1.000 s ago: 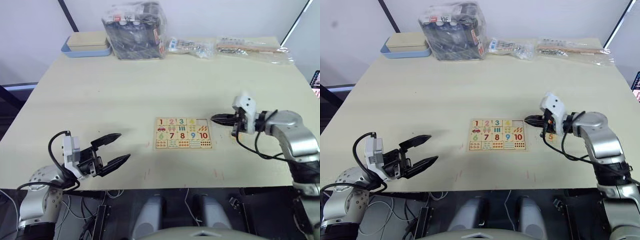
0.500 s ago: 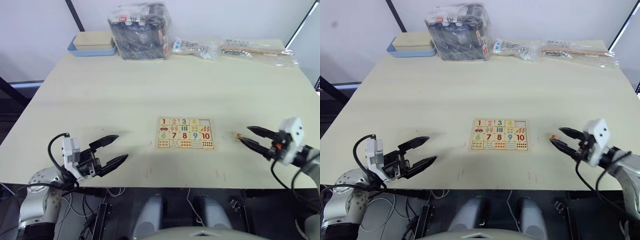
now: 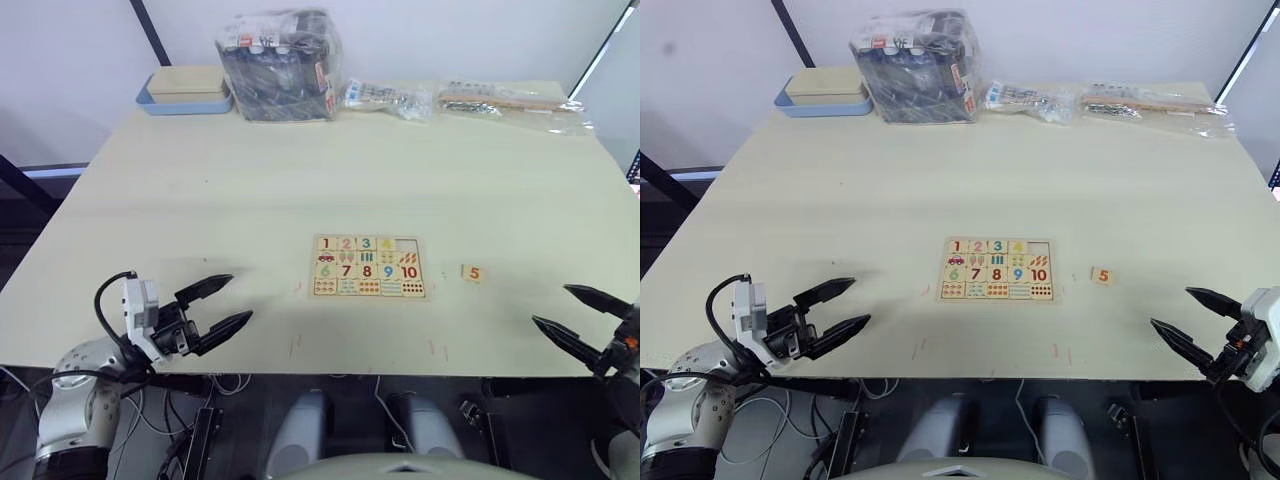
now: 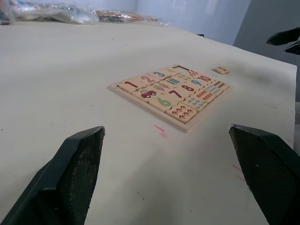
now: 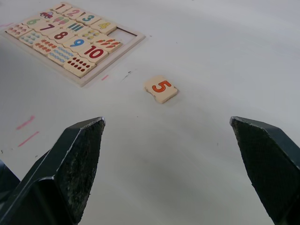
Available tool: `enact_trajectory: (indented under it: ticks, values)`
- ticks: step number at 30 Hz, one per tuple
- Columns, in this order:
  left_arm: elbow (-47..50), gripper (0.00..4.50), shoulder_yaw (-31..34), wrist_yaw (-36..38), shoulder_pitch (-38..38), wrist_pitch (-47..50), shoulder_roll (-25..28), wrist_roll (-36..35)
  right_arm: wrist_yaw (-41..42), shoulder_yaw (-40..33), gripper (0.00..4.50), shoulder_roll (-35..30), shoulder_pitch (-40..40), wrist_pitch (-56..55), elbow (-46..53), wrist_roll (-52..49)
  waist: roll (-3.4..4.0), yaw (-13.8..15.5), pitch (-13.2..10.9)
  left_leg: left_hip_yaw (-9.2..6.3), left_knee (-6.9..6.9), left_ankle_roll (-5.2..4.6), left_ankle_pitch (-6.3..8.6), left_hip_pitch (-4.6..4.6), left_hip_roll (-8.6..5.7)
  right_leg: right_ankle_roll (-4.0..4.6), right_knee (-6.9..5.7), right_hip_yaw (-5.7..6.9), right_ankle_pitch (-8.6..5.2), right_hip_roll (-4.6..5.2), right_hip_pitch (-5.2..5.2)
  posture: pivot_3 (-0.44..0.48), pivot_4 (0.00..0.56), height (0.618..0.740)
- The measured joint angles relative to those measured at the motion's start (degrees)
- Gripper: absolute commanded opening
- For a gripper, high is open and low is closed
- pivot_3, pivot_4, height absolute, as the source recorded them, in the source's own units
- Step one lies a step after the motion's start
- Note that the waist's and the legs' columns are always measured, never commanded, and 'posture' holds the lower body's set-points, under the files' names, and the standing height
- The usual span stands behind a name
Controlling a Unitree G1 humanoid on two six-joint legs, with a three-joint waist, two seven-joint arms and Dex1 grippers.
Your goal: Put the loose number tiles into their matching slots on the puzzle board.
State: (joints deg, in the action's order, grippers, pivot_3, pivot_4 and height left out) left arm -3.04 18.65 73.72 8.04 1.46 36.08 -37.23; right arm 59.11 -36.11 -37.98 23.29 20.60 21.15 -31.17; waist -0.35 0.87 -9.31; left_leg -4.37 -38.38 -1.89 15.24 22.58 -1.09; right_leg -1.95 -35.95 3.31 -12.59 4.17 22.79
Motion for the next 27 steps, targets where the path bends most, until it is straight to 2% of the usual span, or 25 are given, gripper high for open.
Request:
enact_trajectory:
  ticks: [4,7,11,15,17,18,21,22,27]
  values:
    - [-0.09,4.50,0.00,0.87,-0.09,-0.27,0.02,-0.04,-0.55,0.46,4.48,-1.85,-2.36,0.73,-0.06,-0.84,0.02,-0.01,-0.01,0.10,-0.01,0.00,0.00,-0.01,-0.04,0.03,0.00,-0.09,0.01,0.04,0.00,0.000,0.150,0.740]
    - [-0.08,4.50,-0.15,2.98,-0.52,-0.27,0.23,-0.23,-0.49,3.10,4.48,-5.59,-6.47,2.86,-0.18,-1.28,0.02,-0.11,-0.01,0.26,-0.02,0.00,0.00,-0.11,-0.03,-0.08,0.00,-0.21,-0.04,0.04,-0.01,0.000,0.150,0.740]
    - [0.09,4.50,-0.80,7.17,-1.13,-0.13,0.85,-1.15,1.52,9.54,4.48,-11.09,-12.58,6.42,-1.77,-1.43,0.04,-0.03,-0.02,0.34,-0.01,0.00,0.00,-0.13,0.00,-0.02,0.00,-0.26,-0.01,0.02,0.00,0.000,0.150,0.740]
    - [0.26,4.50,-1.19,10.48,-2.15,0.67,1.75,-1.96,2.84,19.04,4.48,-15.93,-22.67,9.36,-6.58,1.14,0.02,-0.06,-0.03,0.60,-0.01,0.00,0.00,-0.17,0.01,0.08,0.01,-0.28,0.07,0.02,0.06,0.000,0.150,0.740]
    - [0.46,4.50,-1.18,11.13,-3.16,0.83,2.16,-2.33,2.87,22.21,4.48,-16.62,-25.90,9.85,-8.64,2.59,0.02,0.02,-0.03,0.67,-0.01,0.00,0.00,-0.14,0.00,0.07,0.00,-0.31,0.08,0.02,0.11,0.000,0.150,0.740]
    - [0.67,4.50,-1.19,11.39,-3.43,1.14,2.54,-2.41,3.20,27.98,4.48,-16.66,-30.51,10.47,-12.32,5.53,-0.02,-0.05,-0.02,0.93,0.02,-0.03,0.02,-0.07,-0.01,0.03,0.02,-0.55,0.12,0.01,0.29,0.000,0.150,0.740]
    - [0.77,4.50,-1.00,11.46,-3.50,1.20,2.64,-2.45,3.50,31.18,4.48,-16.64,-32.96,10.47,-14.31,7.16,-0.01,-0.11,-0.03,1.13,0.02,-0.05,0.03,-0.05,-0.01,-0.19,0.02,-0.79,0.26,-0.02,0.39,0.000,0.150,0.740]
    - [0.88,4.50,-1.16,11.42,-3.50,1.37,2.58,-2.44,4.03,34.64,4.48,-16.06,-36.58,10.34,-17.48,9.29,-0.02,-0.24,-0.03,1.30,0.02,-0.07,0.04,-0.05,0.00,-0.21,0.05,-0.94,0.28,-0.04,0.43,0.000,0.150,0.740]
    - [1.64,4.50,-1.14,10.98,-2.90,1.57,2.34,-2.44,4.93,38.85,4.48,-14.50,-40.86,9.09,-23.37,12.57,-0.02,-0.08,-0.03,1.48,0.02,-0.14,0.08,-0.09,0.05,-0.20,0.07,-1.08,0.28,-0.06,0.46,0.000,0.150,0.740]
